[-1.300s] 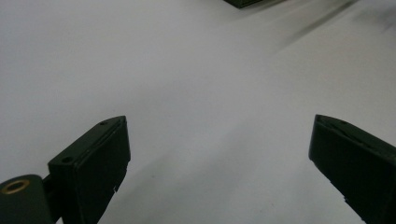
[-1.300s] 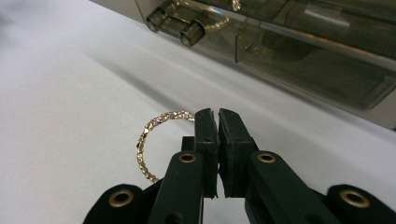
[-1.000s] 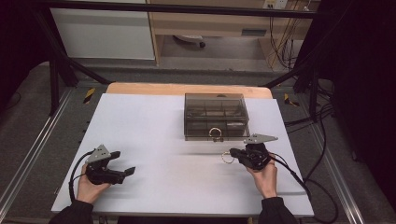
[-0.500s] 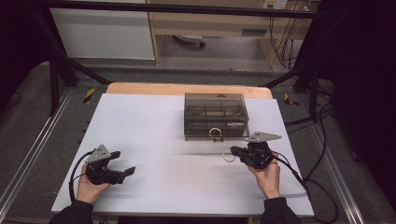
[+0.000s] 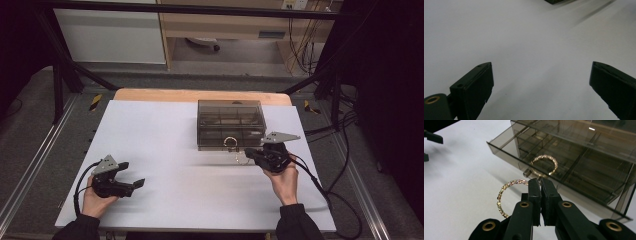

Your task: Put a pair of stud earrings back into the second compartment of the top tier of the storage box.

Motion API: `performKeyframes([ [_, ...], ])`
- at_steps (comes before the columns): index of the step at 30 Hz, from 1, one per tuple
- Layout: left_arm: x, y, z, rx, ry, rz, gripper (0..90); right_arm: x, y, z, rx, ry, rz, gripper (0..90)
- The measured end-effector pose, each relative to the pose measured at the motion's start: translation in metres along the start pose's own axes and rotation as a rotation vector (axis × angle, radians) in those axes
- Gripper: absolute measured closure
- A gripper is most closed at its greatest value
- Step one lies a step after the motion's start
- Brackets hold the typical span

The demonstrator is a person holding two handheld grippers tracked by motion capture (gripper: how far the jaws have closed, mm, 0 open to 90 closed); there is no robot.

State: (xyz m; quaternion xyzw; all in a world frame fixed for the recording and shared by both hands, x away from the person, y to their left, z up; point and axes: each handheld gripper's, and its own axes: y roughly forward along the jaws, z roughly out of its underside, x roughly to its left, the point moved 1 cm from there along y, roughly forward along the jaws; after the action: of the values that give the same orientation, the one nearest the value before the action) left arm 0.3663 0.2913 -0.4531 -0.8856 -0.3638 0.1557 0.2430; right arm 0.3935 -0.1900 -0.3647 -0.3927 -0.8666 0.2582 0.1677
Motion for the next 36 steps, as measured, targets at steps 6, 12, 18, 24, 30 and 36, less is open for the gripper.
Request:
performKeyframes([
  [6, 0.000, 0.000, 0.000, -0.001, -0.001, 0.000, 5.1, 0.000, 0.005, -0.015, -0.016, -0.004, 0.018, 87.2],
  [12, 0.000, 0.000, 0.000, -0.002, -0.002, 0.000, 5.1, -0.001, 0.013, -0.025, -0.021, 0.000, 0.025, 87.2],
  [18, 0.000, 0.000, 0.000, -0.002, -0.002, 0.000, 5.1, -0.004, 0.020, -0.034, -0.028, 0.002, 0.036, 87.2],
  [24, 0.000, 0.000, 0.000, -0.002, -0.002, 0.001, 5.1, -0.011, 0.030, -0.041, -0.033, 0.016, 0.063, 87.2],
  [30, 0.001, 0.000, 0.000, -0.001, -0.002, 0.002, 5.2, -0.018, 0.038, -0.044, -0.037, 0.034, 0.083, 87.2],
  [36, 0.001, 0.000, 0.000, -0.001, -0.002, 0.002, 5.1, -0.022, 0.050, -0.044, -0.024, 0.039, 0.091, 87.2],
])
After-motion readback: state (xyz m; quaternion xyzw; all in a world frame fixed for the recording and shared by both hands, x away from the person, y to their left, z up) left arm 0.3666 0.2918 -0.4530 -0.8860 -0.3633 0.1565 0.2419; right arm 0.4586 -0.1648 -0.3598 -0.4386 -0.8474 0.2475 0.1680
